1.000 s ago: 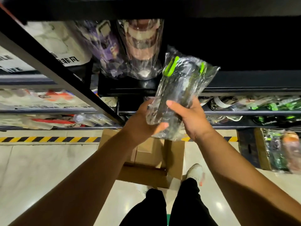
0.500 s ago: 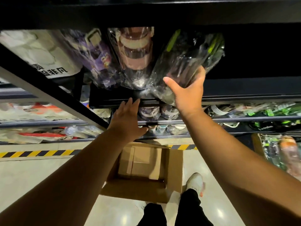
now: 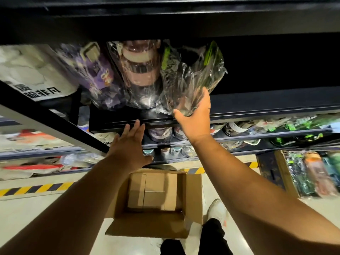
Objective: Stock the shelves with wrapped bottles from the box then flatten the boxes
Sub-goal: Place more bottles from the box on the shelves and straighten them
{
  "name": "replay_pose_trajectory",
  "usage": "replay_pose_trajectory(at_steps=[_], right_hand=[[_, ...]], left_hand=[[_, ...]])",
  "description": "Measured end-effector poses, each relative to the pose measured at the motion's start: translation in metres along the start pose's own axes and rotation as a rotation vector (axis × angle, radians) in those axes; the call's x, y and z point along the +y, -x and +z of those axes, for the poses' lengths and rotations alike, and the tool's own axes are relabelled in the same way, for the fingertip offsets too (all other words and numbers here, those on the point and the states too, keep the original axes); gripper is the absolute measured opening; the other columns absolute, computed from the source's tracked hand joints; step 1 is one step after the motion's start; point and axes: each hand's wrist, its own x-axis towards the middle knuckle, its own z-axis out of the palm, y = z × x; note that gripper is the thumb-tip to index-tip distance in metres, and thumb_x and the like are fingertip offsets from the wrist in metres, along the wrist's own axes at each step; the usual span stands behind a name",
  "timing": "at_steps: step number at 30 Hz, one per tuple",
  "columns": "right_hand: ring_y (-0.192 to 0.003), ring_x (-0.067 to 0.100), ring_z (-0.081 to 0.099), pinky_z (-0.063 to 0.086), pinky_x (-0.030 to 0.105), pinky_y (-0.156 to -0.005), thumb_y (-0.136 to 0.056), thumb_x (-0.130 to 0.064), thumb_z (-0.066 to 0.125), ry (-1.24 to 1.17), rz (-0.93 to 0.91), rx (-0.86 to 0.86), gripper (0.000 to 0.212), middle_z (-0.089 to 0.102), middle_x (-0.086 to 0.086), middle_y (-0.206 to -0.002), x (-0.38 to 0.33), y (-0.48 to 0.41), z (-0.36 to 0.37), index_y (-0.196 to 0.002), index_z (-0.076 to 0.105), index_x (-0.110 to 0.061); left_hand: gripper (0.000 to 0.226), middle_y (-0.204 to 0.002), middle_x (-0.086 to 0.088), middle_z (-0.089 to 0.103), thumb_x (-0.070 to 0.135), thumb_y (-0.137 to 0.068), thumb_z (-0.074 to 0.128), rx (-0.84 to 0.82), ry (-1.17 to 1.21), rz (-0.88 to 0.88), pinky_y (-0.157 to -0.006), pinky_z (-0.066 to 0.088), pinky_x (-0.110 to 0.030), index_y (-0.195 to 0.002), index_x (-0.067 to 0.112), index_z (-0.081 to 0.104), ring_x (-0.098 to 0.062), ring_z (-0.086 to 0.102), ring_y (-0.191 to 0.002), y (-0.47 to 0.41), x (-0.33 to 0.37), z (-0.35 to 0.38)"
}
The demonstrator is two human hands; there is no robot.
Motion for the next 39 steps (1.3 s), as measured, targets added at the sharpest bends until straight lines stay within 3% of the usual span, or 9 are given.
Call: replay_pose_trajectory(at_steps=[3, 9, 14, 19, 23, 25, 34, 37, 39], right_hand=[[-0.123, 0.003, 0.039, 0.028, 0.021, -0.107, -0.08, -0.025, 0.08, -0.015, 0.003, 0.014, 0.088, 0.038, -0.009, -0.14, 0.006, -0.001, 0.002, -0.151, 0.029, -0.019], [-0.112, 0.001, 0.042, 0.03, 0.015, -0.098, -0.081, -0.026, 0.08, -0.021, -0.002, 0.118, 0.072, 0.047, -0.004, -0.137, 0.008, -0.008, 0.004, -0.141, 0.04, -0.023], [-0.117, 0.003, 0.041, 0.029, 0.024, -0.106, -0.082, -0.031, 0.079, -0.002, 0.016, 0.133, 0.076, 0.044, -0.002, -0.144, 0.008, -0.013, 0.009, -0.145, 0.038, -0.022], [-0.132, 0.015, 0.043, 0.03, 0.019, -0.105, -0.082, -0.029, 0.08, -0.041, 0.06, 0.21, 0.08, 0.044, 0.0, -0.146, 0.012, -0.016, 0.012, -0.148, 0.036, -0.02], [-0.131, 0.021, 0.046, 0.03, 0.044, -0.113, -0.082, -0.035, 0.077, 0.041, 0.08, 0.269, 0.08, 0.042, -0.001, -0.148, 0.004, -0.019, 0.02, -0.147, 0.034, -0.019], [-0.127, 0.024, 0.048, 0.026, 0.048, -0.11, -0.083, -0.04, 0.076, 0.116, 0.113, 0.259, 0.08, 0.04, -0.002, -0.15, 0.0, -0.023, 0.026, -0.146, 0.032, -0.019], [-0.119, 0.026, 0.051, 0.023, 0.037, -0.087, -0.083, -0.046, 0.074, 0.217, 0.115, 0.125, 0.057, 0.056, -0.002, -0.133, 0.002, -0.034, 0.025, -0.122, 0.043, -0.02], [-0.131, 0.024, 0.046, 0.029, 0.041, -0.099, -0.078, -0.043, 0.08, 0.157, 0.084, 0.044, 0.078, 0.046, -0.003, -0.146, 0.007, -0.026, 0.014, -0.14, 0.037, -0.023], [-0.142, 0.023, 0.034, 0.03, 0.046, -0.112, -0.079, -0.042, 0.08, 0.164, 0.075, 0.018, 0.096, 0.03, -0.002, -0.159, 0.009, -0.011, -0.001, -0.154, 0.022, -0.023]], left_hand=[[0.108, -0.165, 0.003, -0.02, 0.057, -0.087, 0.064, 0.021, 0.019, 0.013, -0.125, 0.011, -0.045, -0.159, 0.023, -0.009, -0.024, -0.012, -0.154, 0.001, 0.0, 0.002], [0.108, -0.165, 0.005, -0.022, 0.055, -0.087, 0.065, 0.015, 0.02, 0.023, -0.124, 0.01, -0.045, -0.159, 0.024, -0.01, -0.023, -0.013, -0.153, -0.001, -0.003, 0.003], [0.108, -0.165, 0.005, -0.021, 0.055, -0.087, 0.065, 0.01, 0.019, 0.024, -0.124, 0.011, -0.045, -0.159, 0.024, -0.009, -0.023, -0.013, -0.153, 0.0, -0.003, 0.002], [0.108, -0.165, 0.006, -0.022, 0.053, -0.087, 0.066, 0.01, 0.035, 0.022, -0.124, 0.013, -0.046, -0.159, 0.025, -0.01, -0.023, -0.013, -0.153, 0.0, -0.003, 0.002], [0.108, -0.165, 0.005, -0.02, 0.052, -0.086, 0.067, 0.027, 0.049, 0.022, -0.124, 0.017, -0.046, -0.159, 0.025, -0.008, -0.023, -0.013, -0.154, 0.0, -0.003, 0.005], [0.107, -0.166, 0.005, -0.019, 0.05, -0.087, 0.067, 0.023, 0.06, 0.024, -0.124, 0.017, -0.045, -0.159, 0.025, -0.007, -0.023, -0.012, -0.154, 0.0, -0.003, 0.004], [0.106, -0.166, 0.007, -0.018, 0.048, -0.087, 0.067, 0.007, 0.042, 0.026, -0.124, 0.017, -0.045, -0.159, 0.026, -0.007, -0.023, -0.01, -0.154, -0.001, -0.003, 0.001], [0.107, -0.166, 0.006, -0.018, 0.047, -0.086, 0.069, 0.0, 0.046, 0.017, -0.124, 0.018, -0.046, -0.159, 0.026, -0.007, -0.022, -0.011, -0.154, -0.001, -0.002, 0.0], [0.11, -0.165, 0.005, -0.021, 0.049, -0.086, 0.069, -0.017, 0.04, 0.013, -0.124, 0.018, -0.047, -0.159, 0.024, -0.009, -0.023, -0.013, -0.153, 0.001, 0.0, -0.001]])
